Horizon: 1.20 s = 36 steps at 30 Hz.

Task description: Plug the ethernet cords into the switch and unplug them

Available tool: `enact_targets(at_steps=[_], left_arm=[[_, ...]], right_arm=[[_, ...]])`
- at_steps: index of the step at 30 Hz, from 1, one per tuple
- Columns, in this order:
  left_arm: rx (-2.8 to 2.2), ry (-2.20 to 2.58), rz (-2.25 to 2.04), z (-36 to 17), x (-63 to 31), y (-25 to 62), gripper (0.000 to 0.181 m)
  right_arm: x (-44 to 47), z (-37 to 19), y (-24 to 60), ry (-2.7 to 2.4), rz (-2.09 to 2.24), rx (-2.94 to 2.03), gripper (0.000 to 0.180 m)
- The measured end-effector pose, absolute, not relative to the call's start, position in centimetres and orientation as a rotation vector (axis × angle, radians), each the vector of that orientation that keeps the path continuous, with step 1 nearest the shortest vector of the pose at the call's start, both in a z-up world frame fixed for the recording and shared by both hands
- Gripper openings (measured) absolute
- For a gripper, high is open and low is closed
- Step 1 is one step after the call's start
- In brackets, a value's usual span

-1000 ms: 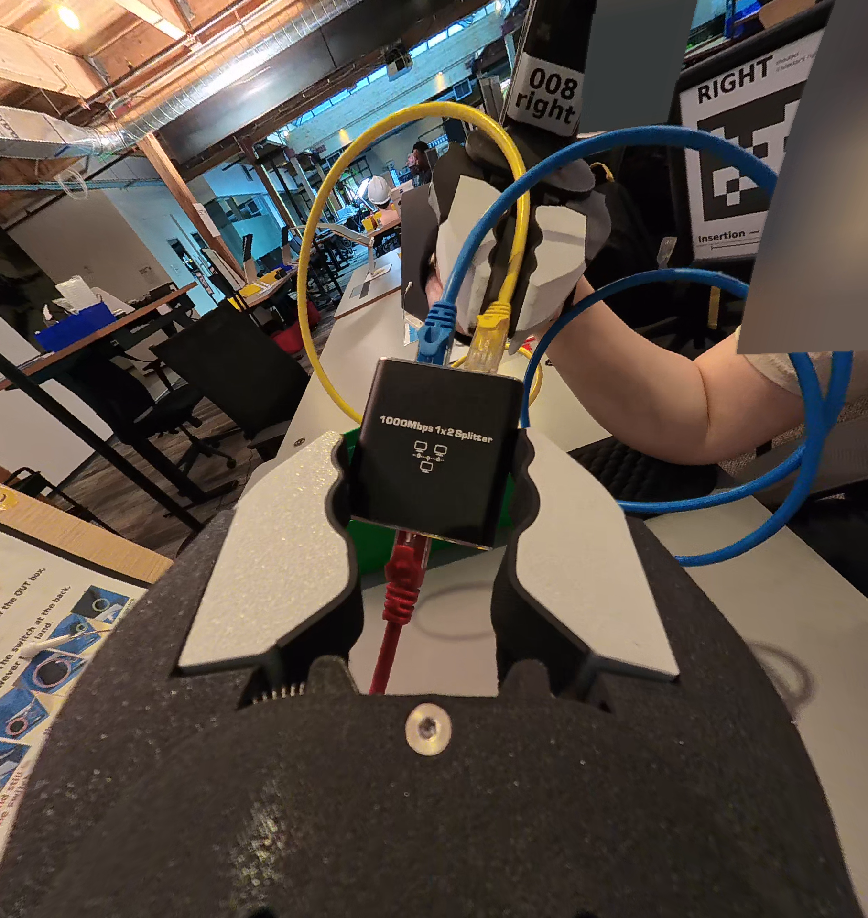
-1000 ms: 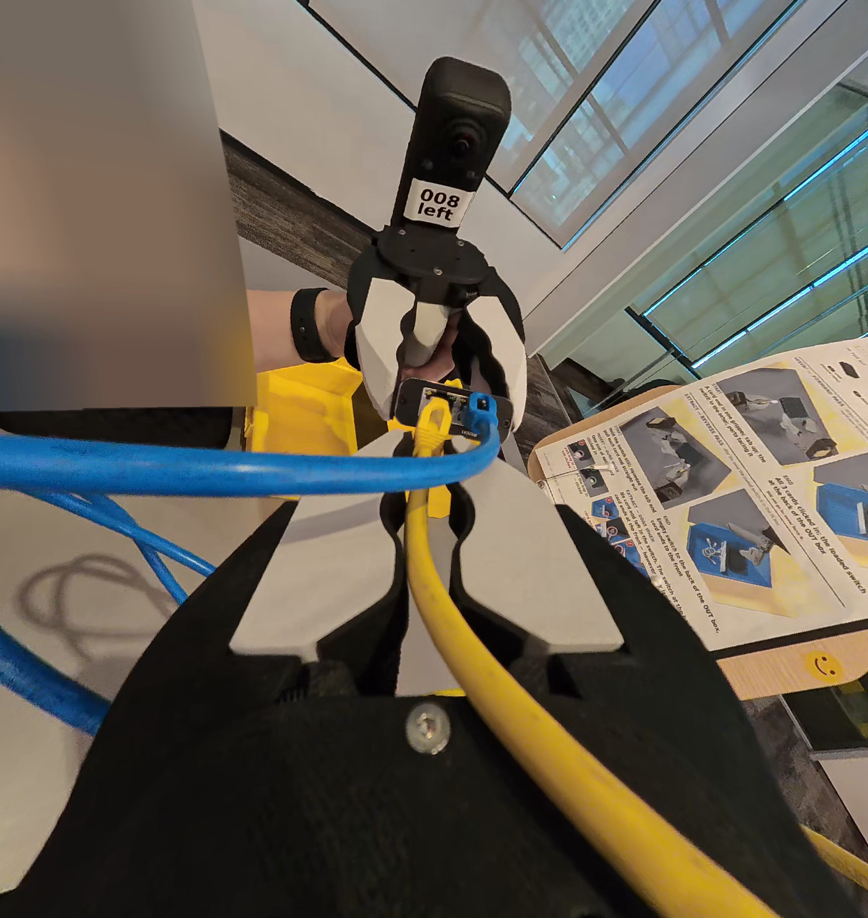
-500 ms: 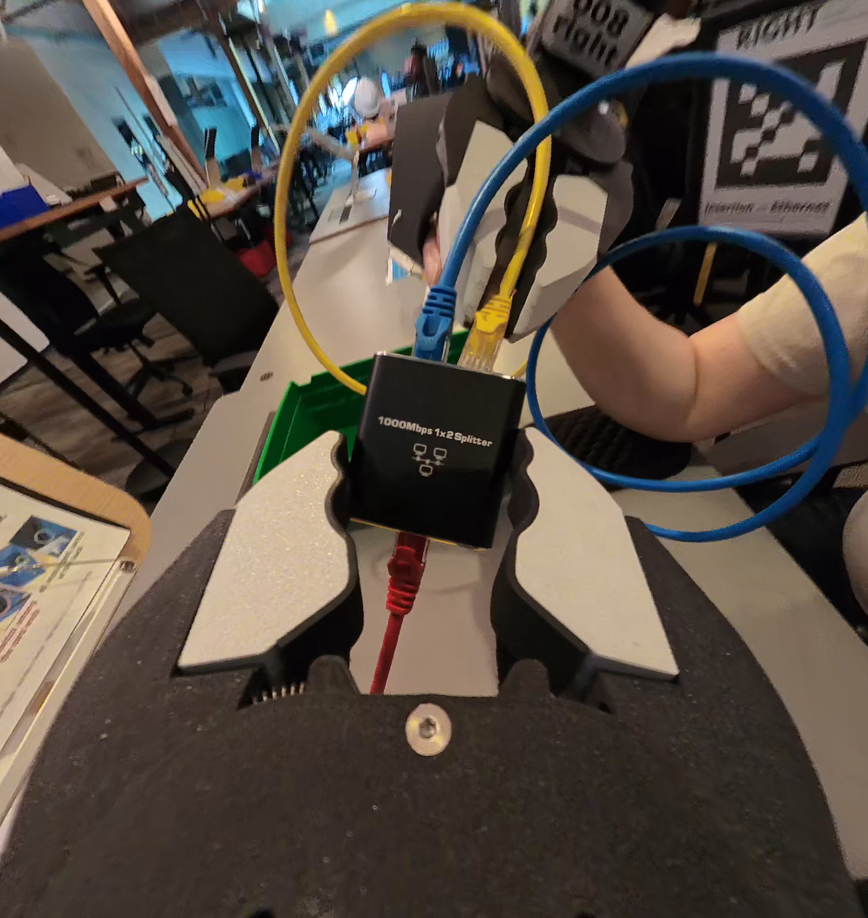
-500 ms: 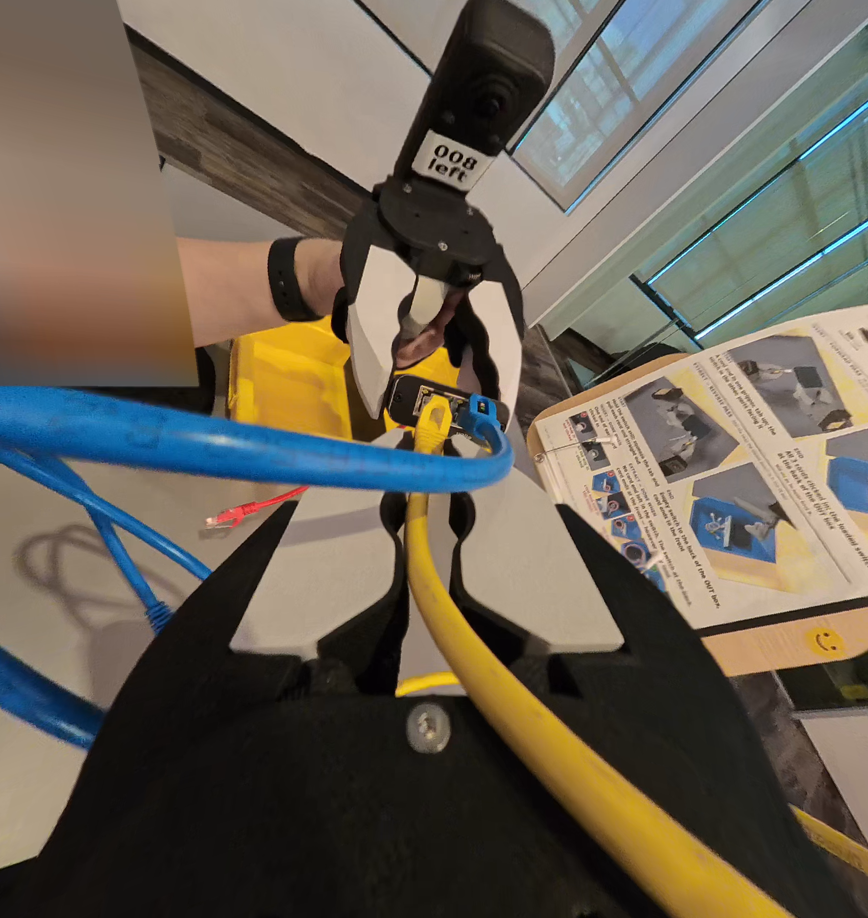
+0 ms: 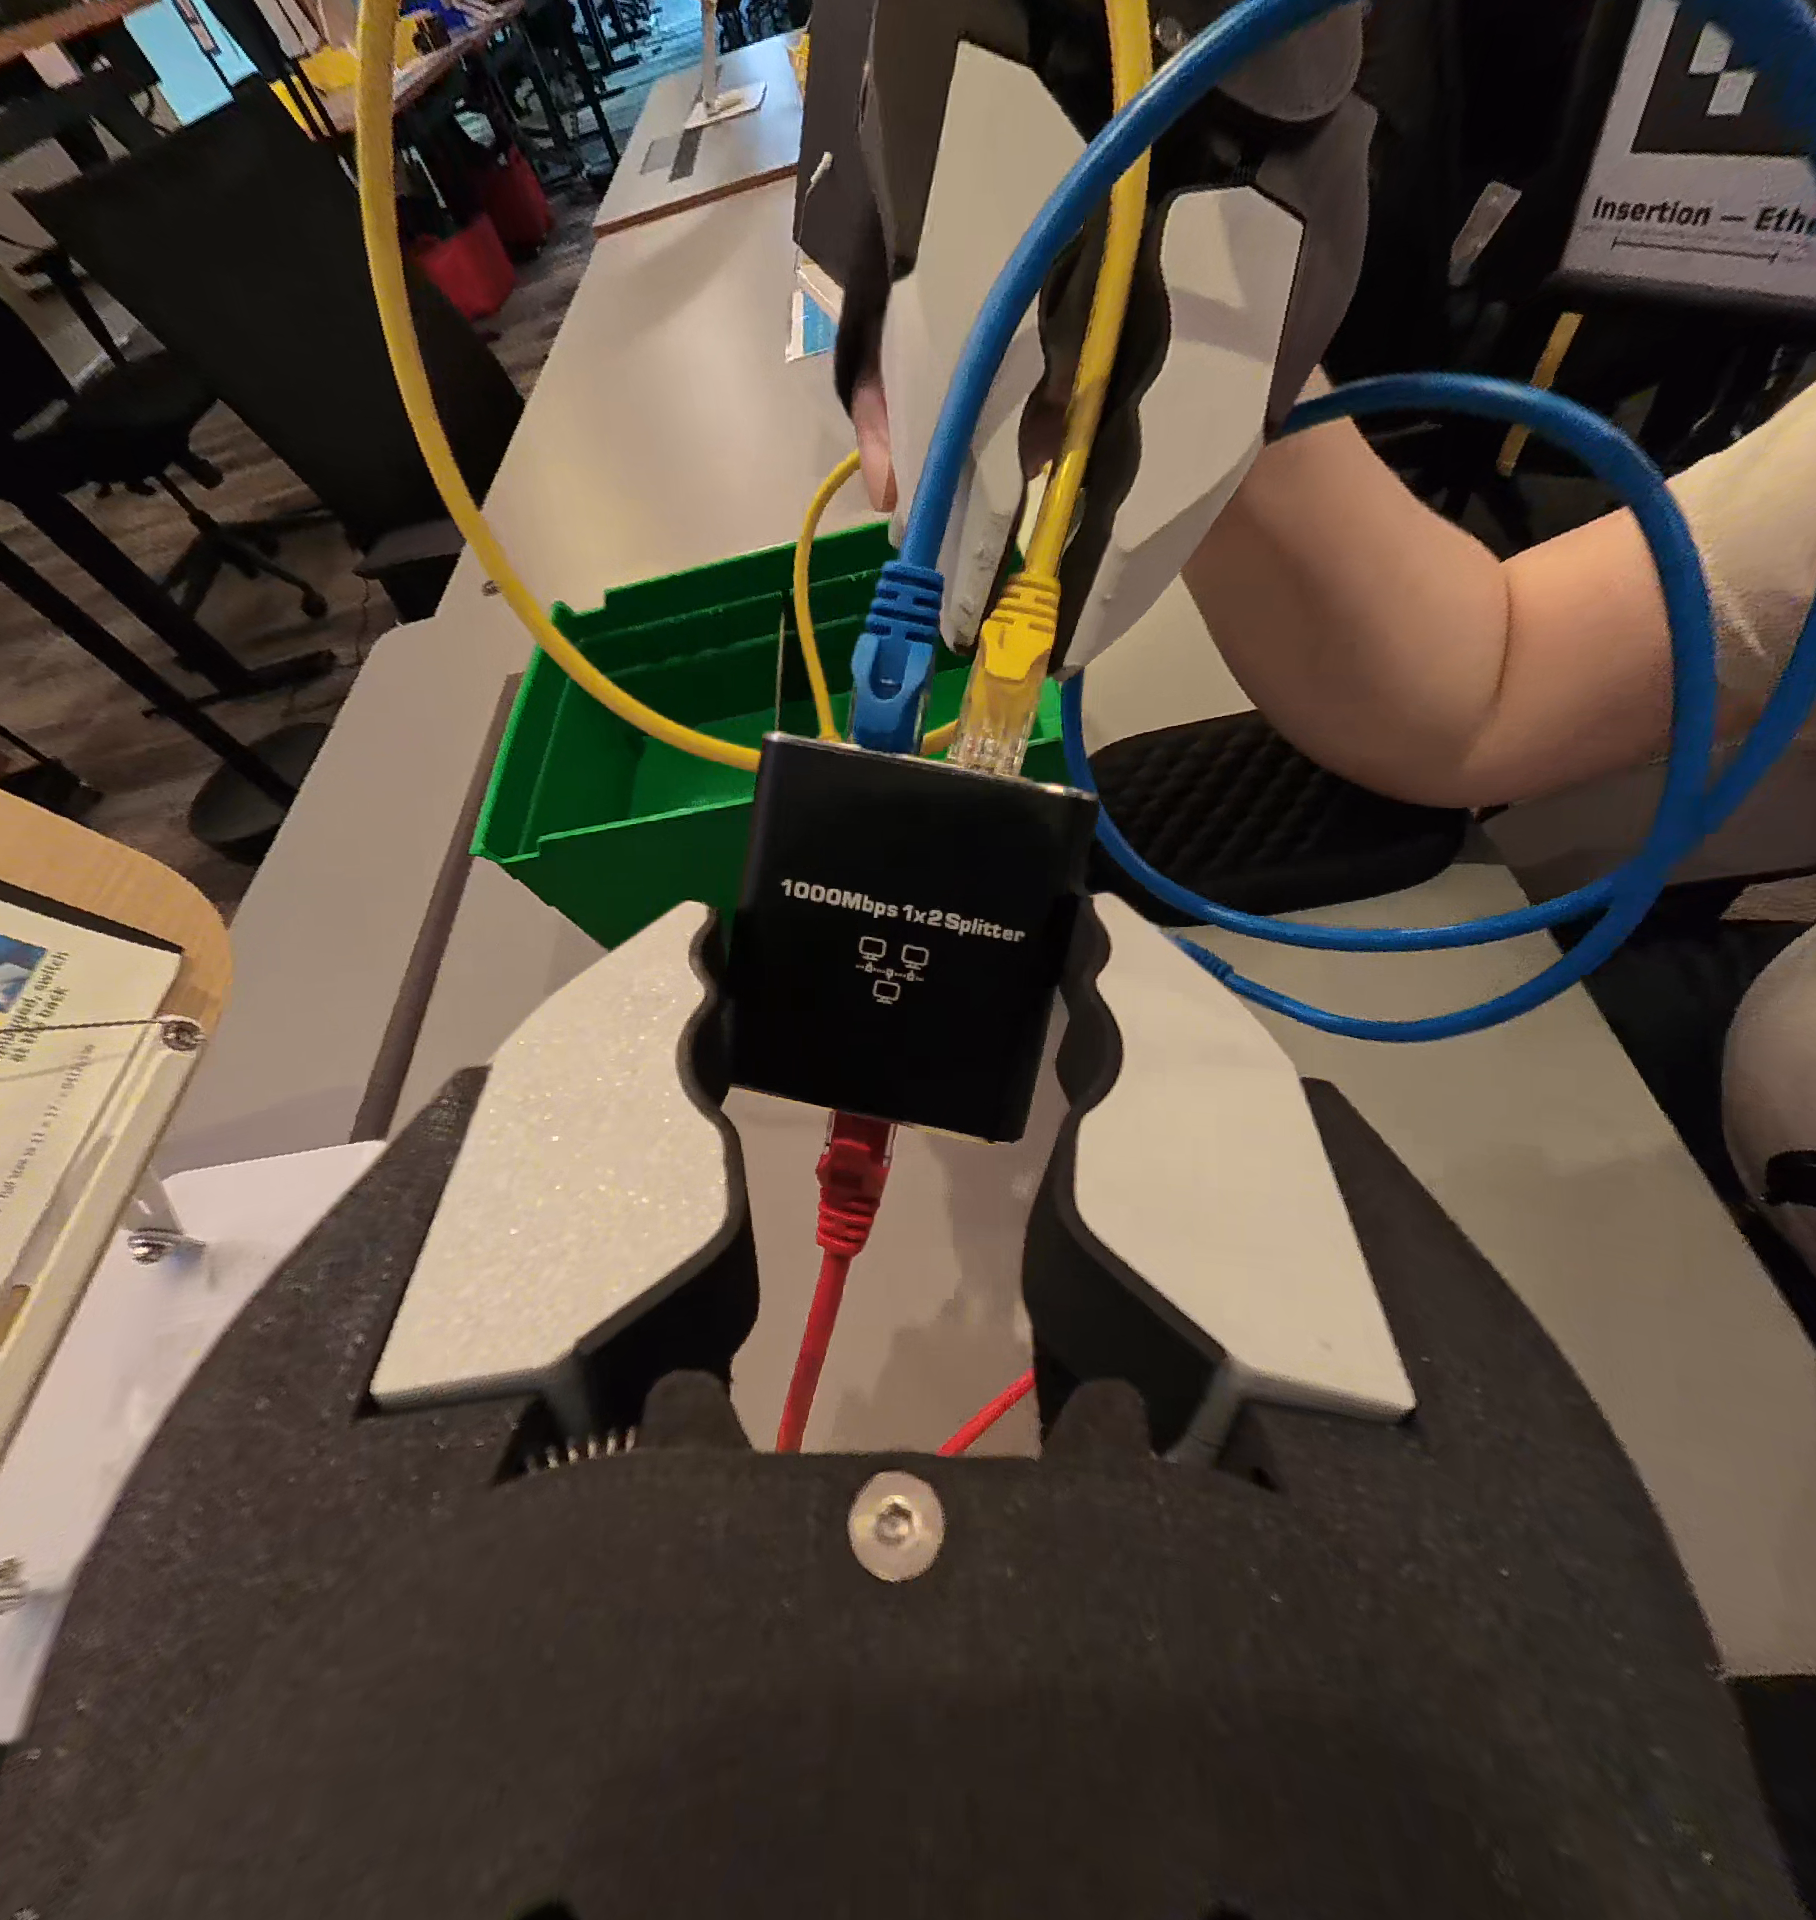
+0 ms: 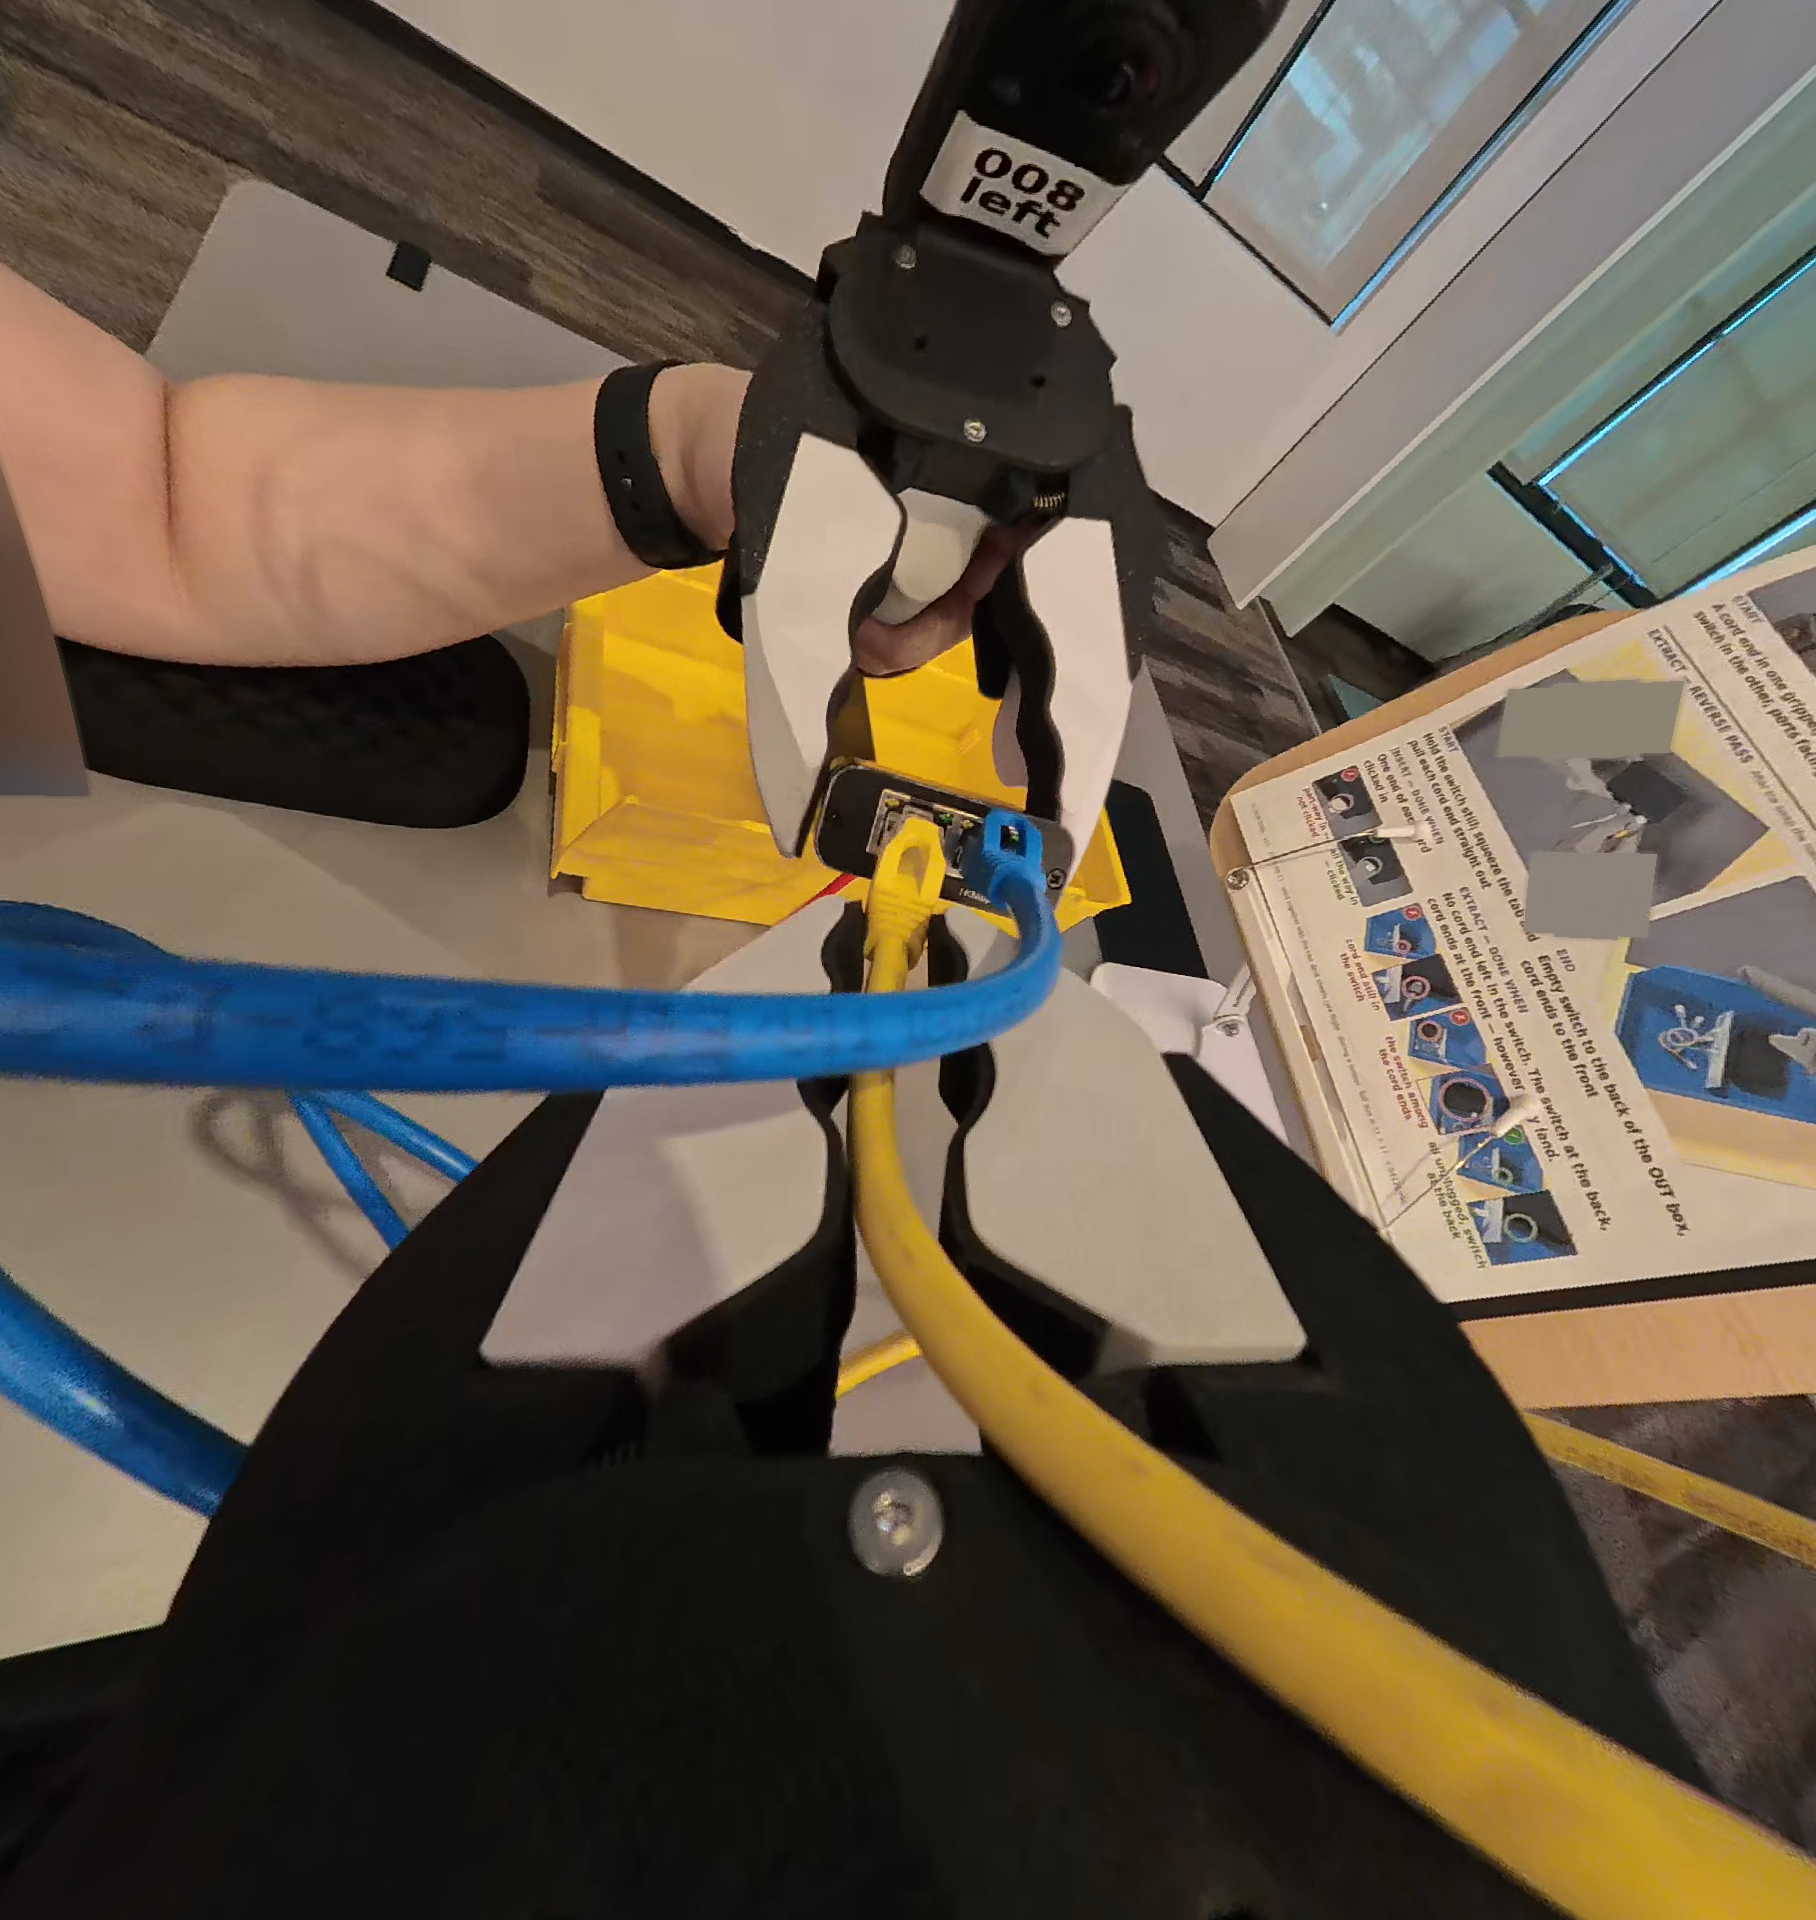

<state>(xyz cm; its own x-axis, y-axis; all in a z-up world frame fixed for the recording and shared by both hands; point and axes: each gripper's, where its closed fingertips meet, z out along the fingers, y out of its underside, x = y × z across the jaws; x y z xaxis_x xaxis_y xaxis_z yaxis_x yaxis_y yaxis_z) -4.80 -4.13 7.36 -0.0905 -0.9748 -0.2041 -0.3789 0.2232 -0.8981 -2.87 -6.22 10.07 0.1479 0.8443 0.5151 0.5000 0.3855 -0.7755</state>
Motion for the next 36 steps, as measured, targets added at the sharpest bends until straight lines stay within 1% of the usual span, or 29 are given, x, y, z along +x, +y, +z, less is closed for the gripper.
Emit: enact_targets(at_steps=[10,17,21,28,36], left_arm=[[-1.357,1.615,-0.799,6.6,-4.5,-3.2,0.061],[-1.334,1.555,-0.817,7.8,-4.8,-2.9,0.061],[-1.318,1.553,-0.799,8.0,-4.8,-2.9,0.061],[-1.305,1.558,-0.823,7.9,-4.8,-3.0,0.061],[-1.334,1.528,-0.847,7.9,-6.3,-2.0,0.061]], right_arm=[[-2.7,10.0,-5.3,-1.462,0.531,-1.273,0.013],[-2.9,10.9,-5.0,-1.403,0.575,-1.245,0.014],[-3.1,11.4,-5.3,-1.381,0.614,-1.234,0.010],[-2.9,11.0,-5.3,-1.419,0.493,-1.230,0.008],[-2.6,9.7,-4.4,-1.456,0.468,-1.264,0.008]])
